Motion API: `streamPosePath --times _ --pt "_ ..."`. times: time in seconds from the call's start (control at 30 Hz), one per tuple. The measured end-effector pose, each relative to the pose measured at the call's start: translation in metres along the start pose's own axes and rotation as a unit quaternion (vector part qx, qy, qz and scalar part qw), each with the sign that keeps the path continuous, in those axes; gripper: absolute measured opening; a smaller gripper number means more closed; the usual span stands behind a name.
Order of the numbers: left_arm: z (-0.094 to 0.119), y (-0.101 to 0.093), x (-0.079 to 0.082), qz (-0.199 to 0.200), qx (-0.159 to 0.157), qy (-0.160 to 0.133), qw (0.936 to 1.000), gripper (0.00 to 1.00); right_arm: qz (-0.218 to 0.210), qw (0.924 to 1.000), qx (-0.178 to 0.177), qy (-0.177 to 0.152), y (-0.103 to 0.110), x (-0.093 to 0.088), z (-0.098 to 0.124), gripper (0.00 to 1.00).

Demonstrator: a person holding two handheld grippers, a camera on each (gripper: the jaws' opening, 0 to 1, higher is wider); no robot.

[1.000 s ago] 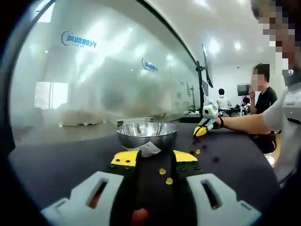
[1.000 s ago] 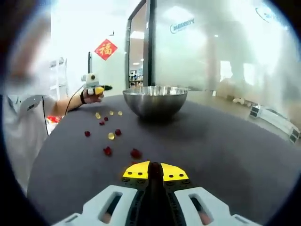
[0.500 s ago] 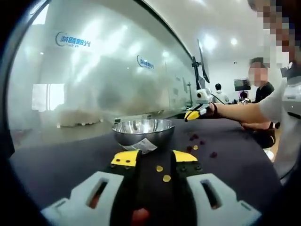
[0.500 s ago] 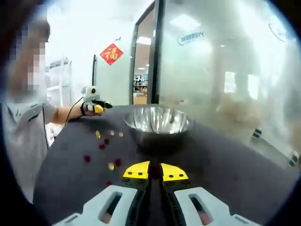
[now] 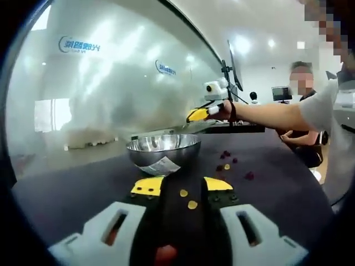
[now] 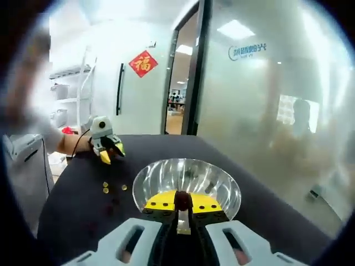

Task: Pick candy and put bowl

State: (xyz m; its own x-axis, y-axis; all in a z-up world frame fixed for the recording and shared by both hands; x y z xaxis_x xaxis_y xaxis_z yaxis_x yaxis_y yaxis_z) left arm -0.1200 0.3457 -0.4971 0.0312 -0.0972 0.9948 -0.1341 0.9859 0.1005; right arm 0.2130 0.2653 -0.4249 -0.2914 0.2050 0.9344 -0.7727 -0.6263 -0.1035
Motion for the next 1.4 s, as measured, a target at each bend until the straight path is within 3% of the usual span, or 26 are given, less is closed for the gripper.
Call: streamPosePath --times 0.2,0.33,0.43,0.53,0.83,1.13,1.27,1.4 --pt "0.002 0.002 0.003 0.000 0.003 -0.009 1.0000 0.20 -0.010 0.9998 -0.007 0.015 -0.013 -0.010 -0.020 0.03" --pt "0.001 0.001 0.002 -0.003 -0.001 -0.005 1.0000 0.20 0.005 0.9994 -0.010 0.033 -0.015 -0.022 -0.027 0.04" --pt "0.000 -0.001 0.001 -0.007 -0.006 -0.002 1.0000 0.20 0.005 0.9992 -0.004 0.039 -0.014 -0.025 -0.027 0.05" --pt "-0.001 -0.002 -0.001 -0.010 -0.007 0.000 0.9999 0.20 0.004 0.9993 -0.008 0.038 -0.015 -0.026 -0.027 0.16" --pt "-0.001 -0.001 -0.001 -0.009 -0.004 0.000 1.0000 0.20 0.004 0.9987 -0.001 0.050 -0.013 -0.031 -0.027 0.14" --pt "-0.003 -0.002 -0.005 -0.004 -0.005 0.008 0.9999 0.20 0.007 0.9999 0.008 0.001 0.007 -0.022 -0.005 0.14" --pt "-0.005 -0.003 -0.009 0.001 -0.005 0.019 0.9998 0.22 0.020 0.9988 0.013 -0.042 0.035 -0.023 0.017 0.14" --pt "-0.007 -0.004 -0.011 0.012 -0.007 0.020 0.9997 0.25 0.025 0.9979 0.015 -0.057 0.063 -0.038 0.040 0.14"
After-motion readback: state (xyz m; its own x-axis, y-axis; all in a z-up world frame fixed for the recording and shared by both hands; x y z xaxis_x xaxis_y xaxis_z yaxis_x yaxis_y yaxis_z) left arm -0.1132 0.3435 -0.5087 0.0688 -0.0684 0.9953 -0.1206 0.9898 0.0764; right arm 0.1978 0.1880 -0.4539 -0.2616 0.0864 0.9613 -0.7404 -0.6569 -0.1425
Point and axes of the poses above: the point that each gripper's makers call its tool centre point, and the gripper's own axes: z roughly backward along the fingers, y roughly to its left, x roughly out of its top, the point moved 8 cm from there along z, roughly backward along the fingers, and after that the axes turned 7 degrees about x, right-handed, at the moved point
